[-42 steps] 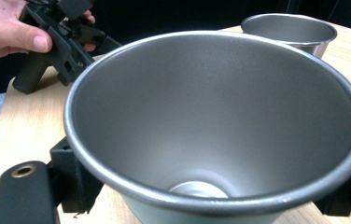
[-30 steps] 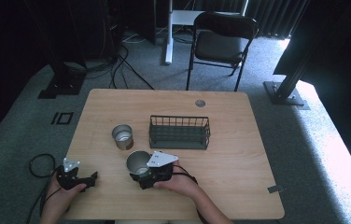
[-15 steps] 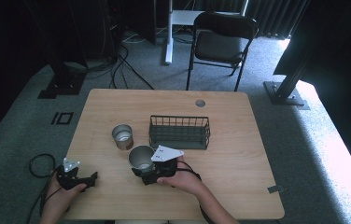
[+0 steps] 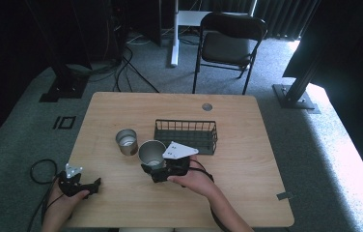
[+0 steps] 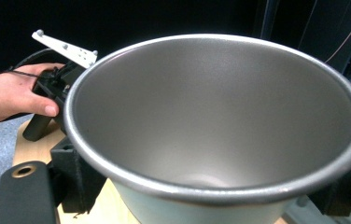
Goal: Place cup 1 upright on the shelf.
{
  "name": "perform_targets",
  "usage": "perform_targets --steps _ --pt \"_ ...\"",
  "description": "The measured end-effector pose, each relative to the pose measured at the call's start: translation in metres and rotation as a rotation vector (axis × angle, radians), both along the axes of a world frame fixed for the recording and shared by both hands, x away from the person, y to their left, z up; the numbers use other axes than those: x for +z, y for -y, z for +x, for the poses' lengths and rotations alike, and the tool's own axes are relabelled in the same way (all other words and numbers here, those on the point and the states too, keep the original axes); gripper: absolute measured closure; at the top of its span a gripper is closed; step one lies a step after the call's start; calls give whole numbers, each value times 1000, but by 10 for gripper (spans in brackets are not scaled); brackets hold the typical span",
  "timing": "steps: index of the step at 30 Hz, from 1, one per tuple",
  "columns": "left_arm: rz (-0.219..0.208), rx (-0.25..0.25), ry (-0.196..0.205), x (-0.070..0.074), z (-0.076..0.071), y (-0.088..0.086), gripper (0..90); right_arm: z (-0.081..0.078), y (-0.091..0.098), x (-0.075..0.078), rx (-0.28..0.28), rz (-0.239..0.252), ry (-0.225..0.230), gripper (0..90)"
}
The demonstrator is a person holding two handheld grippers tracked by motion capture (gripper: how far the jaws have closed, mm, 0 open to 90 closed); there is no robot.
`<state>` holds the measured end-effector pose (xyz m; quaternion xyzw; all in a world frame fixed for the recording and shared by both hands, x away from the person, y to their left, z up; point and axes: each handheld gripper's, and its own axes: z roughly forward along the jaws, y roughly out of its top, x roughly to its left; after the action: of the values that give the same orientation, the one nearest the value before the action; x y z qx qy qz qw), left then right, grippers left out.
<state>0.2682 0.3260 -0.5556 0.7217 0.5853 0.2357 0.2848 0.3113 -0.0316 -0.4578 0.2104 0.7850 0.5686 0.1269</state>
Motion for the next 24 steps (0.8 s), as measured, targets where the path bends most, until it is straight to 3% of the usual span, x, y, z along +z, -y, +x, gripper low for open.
perform_targets --steps 12,24 --pt "0 0 0 0 0 0 23 13 23 27 -115 38 39 146" --pt "0 0 0 0 0 0 23 30 45 36 -242 52 53 146"
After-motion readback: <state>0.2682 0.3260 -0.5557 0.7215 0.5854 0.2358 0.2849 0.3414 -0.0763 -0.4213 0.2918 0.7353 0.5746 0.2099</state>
